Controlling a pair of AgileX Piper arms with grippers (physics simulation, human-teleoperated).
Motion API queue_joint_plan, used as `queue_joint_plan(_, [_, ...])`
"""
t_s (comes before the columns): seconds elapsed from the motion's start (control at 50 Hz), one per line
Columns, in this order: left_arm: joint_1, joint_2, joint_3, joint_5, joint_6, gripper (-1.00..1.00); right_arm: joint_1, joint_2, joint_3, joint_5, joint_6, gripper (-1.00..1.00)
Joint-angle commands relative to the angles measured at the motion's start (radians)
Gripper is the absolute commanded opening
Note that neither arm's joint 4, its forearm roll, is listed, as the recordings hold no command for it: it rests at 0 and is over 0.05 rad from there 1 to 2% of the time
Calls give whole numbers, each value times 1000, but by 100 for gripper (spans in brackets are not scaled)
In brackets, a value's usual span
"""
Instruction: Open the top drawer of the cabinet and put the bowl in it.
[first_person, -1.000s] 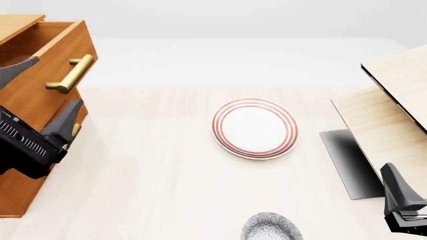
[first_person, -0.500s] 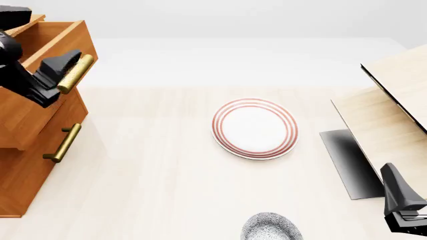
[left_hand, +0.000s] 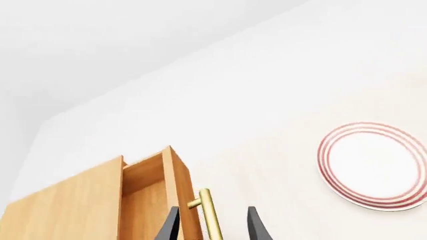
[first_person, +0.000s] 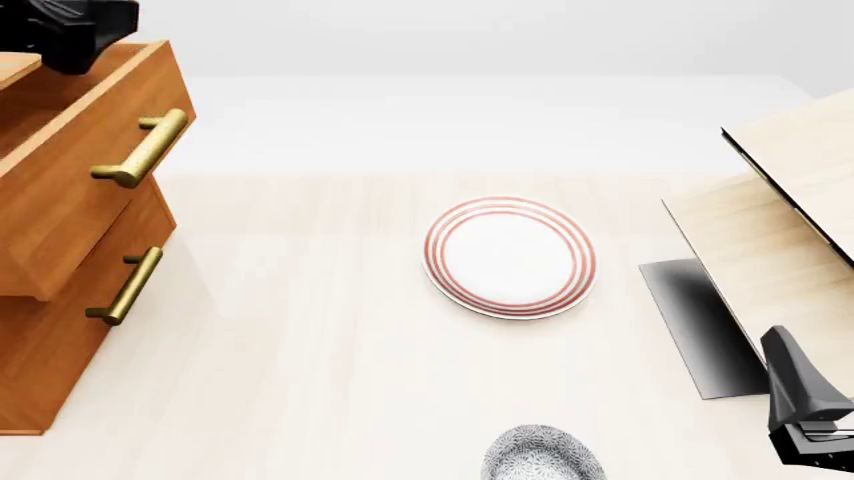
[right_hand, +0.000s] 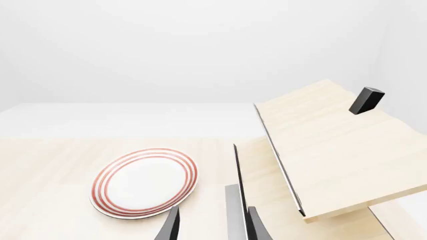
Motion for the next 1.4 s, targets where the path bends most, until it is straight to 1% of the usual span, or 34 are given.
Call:
queue_joint_plan(0.02, [23, 108, -146, 129, -157, 100, 0, -1, 1, 0, 0, 100])
queue_joint_plan(0.06, [59, 99, -141, 138, -154, 100, 0, -1, 1, 0, 0, 100])
queue_joint_plan(0.08, [46, 110, -153, 139, -167, 100, 0, -1, 1, 0, 0, 100])
queue_joint_plan(0.12, [49, 127, -167, 155, -208, 100, 0, -1, 1, 0, 0, 100])
queue_joint_plan(0.18, [63, 142, -181, 167, -220, 100, 0, -1, 1, 0, 0, 100])
queue_joint_plan(0.26, [63, 174, -205, 193, -281, 100, 0, -1, 1, 0, 0, 100])
queue_joint_plan(0.34, [81, 179, -208, 202, -292, 100, 0, -1, 1, 0, 0, 100])
queue_joint_plan(0.4, [91, 192, -202, 208, -335, 100, 0, -1, 1, 0, 0, 100])
queue_joint_plan(0.44, [83, 199, -209, 209, -333, 100, 0, -1, 1, 0, 0, 100])
queue_joint_plan(0.46, [73, 196, -211, 206, -370, 100, 0, -1, 1, 0, 0, 100])
queue_joint_plan(0.48, [54, 209, -214, 212, -390, 100, 0, -1, 1, 0, 0, 100])
queue_joint_plan(0.5, [67, 205, -211, 210, -380, 100, 0, -1, 1, 0, 0, 100])
queue_joint_plan(0.52, [80, 198, -207, 209, -390, 100, 0, -1, 1, 0, 0, 100])
queue_joint_plan(0.56, [79, 201, -211, 212, -393, 100, 0, -1, 1, 0, 0, 100])
queue_joint_plan(0.6, [87, 202, -210, 217, -414, 100, 0, -1, 1, 0, 0, 100])
queue_joint_plan(0.62, [95, 202, -211, 220, -401, 100, 0, -1, 1, 0, 0, 100])
queue_joint_plan(0.72, [117, 190, -202, 222, -410, 100, 0, -1, 1, 0, 0, 100])
queue_joint_plan(0.74, [133, 175, -192, 216, -414, 100, 0, -1, 1, 0, 0, 100])
queue_joint_plan(0.86, [157, 159, -178, 215, -410, 100, 0, -1, 1, 0, 0, 100])
queue_joint_plan(0.98, [168, 159, -170, 214, -413, 100, 0, -1, 1, 0, 0, 100])
queue_joint_plan(1.08, [172, 150, -133, 191, -437, 100, 0, -1, 1, 0, 0, 100])
queue_joint_plan(1.2, [172, 145, -102, 172, -440, 100, 0, -1, 1, 0, 0, 100])
queue_joint_plan(1.22, [169, 144, -97, 167, -450, 100, 0, -1, 1, 0, 0, 100])
queue_joint_plan(1.4, [175, 143, -48, 129, -450, 100, 0, -1, 1, 0, 0, 100])
